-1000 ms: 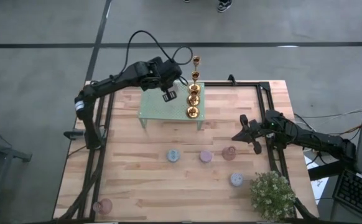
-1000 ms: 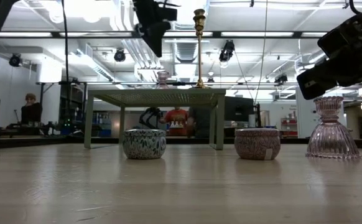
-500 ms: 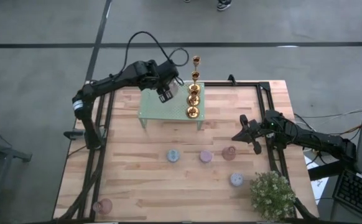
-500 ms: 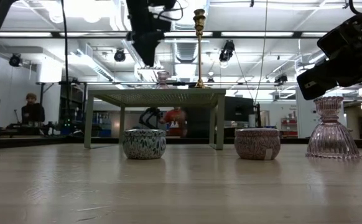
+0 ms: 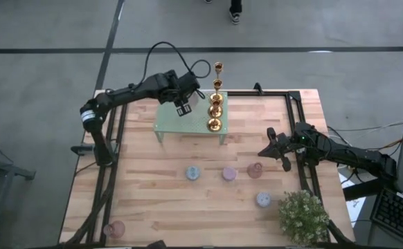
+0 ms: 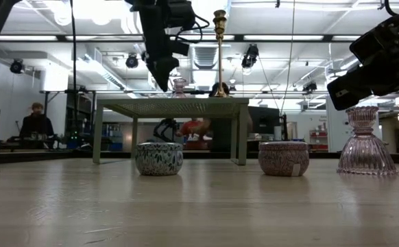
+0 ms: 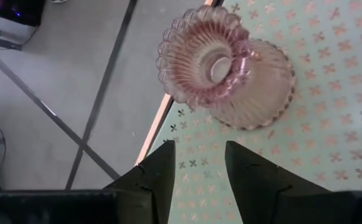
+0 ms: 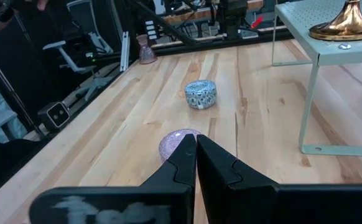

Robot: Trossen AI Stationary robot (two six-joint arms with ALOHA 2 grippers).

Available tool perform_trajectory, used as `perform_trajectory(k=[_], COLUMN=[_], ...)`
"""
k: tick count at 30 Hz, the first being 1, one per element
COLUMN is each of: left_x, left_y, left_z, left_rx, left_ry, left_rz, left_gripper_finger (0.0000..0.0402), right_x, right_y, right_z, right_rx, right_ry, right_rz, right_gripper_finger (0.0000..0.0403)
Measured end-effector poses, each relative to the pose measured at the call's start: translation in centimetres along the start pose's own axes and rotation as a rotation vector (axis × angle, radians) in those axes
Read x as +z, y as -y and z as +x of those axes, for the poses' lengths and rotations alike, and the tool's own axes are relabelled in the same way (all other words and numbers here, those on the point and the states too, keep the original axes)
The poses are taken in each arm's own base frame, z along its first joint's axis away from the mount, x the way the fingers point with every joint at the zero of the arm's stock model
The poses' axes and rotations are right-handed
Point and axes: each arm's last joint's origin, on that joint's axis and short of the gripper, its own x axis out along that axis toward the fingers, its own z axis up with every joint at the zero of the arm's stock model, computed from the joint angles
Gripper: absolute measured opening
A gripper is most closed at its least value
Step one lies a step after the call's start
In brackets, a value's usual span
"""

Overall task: Pick & Place candle stick holders
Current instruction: Put the bottom right purple candle holder on the shelf

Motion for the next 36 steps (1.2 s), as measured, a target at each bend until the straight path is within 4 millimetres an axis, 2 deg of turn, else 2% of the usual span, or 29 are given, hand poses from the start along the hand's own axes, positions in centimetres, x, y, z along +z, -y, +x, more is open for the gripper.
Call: perform_trajectory(k=[10, 27, 36], left_x=[0.8, 0.8, 1.3], left_y=[-0.2, 1.0, 1.1], left_z=[0.2, 2.1, 2.2], left_rx=[0.010, -0.023, -0.034], left_ry=[0.080, 0.145, 0.211], left_rz=[0.006, 0.097, 0.096], left_gripper_finger=[0.0138, 0.0135, 0.0135], right_x=[0.0, 0.0, 0.0], right_y=[0.0, 0.0, 0.0], right_z=[0.0, 0.0, 0.0], right_rx=[0.000, 0.000, 0.000], right_ry=[0.000, 0.000, 0.000], right_rz=[0.001, -0.002, -0.006], right_gripper_finger=[0.0008, 0.0008, 0.0008])
